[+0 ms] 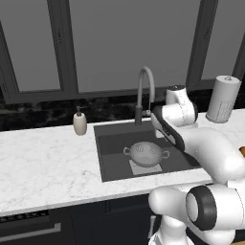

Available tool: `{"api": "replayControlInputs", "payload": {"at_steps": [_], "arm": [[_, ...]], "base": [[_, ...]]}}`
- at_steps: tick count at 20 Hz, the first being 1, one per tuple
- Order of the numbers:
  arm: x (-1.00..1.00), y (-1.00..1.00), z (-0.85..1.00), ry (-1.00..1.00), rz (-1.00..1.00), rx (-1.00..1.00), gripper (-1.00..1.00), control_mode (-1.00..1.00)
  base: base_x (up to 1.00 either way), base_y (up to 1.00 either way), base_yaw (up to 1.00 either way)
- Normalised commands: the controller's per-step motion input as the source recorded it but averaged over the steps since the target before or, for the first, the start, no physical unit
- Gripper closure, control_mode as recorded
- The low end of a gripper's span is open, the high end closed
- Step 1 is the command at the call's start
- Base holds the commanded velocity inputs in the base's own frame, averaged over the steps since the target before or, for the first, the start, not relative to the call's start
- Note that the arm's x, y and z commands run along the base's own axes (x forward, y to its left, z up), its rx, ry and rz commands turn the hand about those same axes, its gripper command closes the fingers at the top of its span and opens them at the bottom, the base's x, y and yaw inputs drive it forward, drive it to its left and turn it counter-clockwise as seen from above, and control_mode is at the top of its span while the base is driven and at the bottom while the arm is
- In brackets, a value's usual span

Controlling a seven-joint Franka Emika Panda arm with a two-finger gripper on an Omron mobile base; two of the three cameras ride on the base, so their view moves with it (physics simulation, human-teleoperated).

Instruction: Put the colander in the sink, put the peach, pear in the colander, and turn on the sink faucet and pour water over the colander.

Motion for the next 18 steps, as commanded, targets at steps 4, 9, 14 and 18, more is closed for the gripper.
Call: {"api": "replayControlInputs", "payload": {"at_steps": [4,9,14,18], "arm": [[-0.26,-0.75,0.34,0.0,-0.15,0.02,-1.0,-1.0],[-0.01,-0.66,0.18,0.0,-0.15,0.01,-1.0,-1.0],[0.0,-0.67,0.02,0.0,-0.18,0.04,-1.0,-1.0],[0.0,-0.76,0.0,0.0,-0.17,0.05,-1.0,-1.0]], "base": [[0.0,0.0,0.0],[0.0,0.0,0.0],[0.0,0.0,0.0],[0.0,0.0,0.0]]}}
